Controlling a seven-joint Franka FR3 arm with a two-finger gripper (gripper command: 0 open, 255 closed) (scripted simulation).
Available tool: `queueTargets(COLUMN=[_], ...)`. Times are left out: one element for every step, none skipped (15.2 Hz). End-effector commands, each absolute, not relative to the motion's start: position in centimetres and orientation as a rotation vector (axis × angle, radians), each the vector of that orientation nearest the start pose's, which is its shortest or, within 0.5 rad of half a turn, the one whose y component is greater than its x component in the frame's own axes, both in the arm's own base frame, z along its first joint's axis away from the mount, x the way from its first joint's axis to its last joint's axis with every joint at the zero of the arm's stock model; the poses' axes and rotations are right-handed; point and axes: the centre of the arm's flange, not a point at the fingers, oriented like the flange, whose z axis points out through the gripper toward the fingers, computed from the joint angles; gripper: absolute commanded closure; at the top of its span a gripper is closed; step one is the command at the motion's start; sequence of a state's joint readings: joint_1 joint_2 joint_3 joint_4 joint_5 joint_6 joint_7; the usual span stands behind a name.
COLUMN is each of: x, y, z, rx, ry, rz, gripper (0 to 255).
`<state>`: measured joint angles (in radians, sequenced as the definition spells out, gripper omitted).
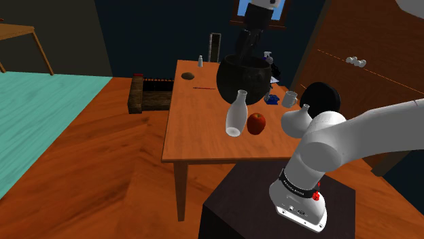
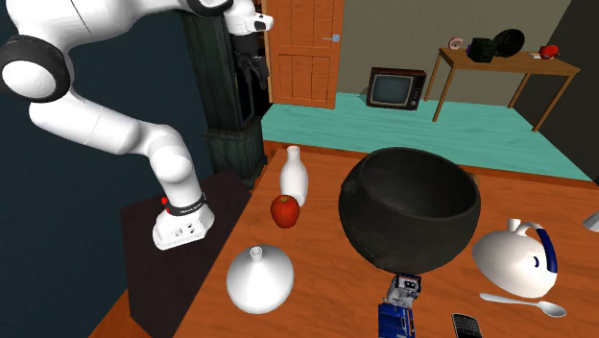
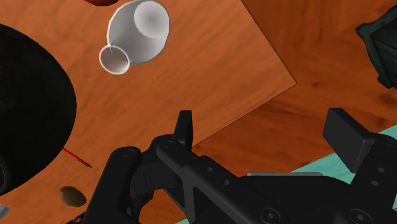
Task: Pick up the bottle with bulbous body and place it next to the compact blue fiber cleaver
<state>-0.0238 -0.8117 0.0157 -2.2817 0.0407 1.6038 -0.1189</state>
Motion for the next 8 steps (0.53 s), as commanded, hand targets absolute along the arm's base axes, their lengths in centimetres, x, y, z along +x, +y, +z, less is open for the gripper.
queueTargets(x=[30.3,30.5,30.7,30.9,31.0,31.2,31.4,31.5], y=[0.4,-0.5,-1.4,-2.3,-3.1,-4.0,-4.9,-5.8], z=[63.7,62.7,61.8,60.8,59.9,58.9,58.0,57.0], rx=[-3.109,-3.111,-3.112,-3.113,-3.115,-3.116,-3.117,-3.119], ry=[-0.168,-0.161,-0.154,-0.147,-0.140,-0.133,-0.126,-0.119], rz=[-0.211,-0.208,-0.205,-0.203,-0.200,-0.197,-0.194,-0.191], gripper=[0,0,0,0,0,0,0,0])
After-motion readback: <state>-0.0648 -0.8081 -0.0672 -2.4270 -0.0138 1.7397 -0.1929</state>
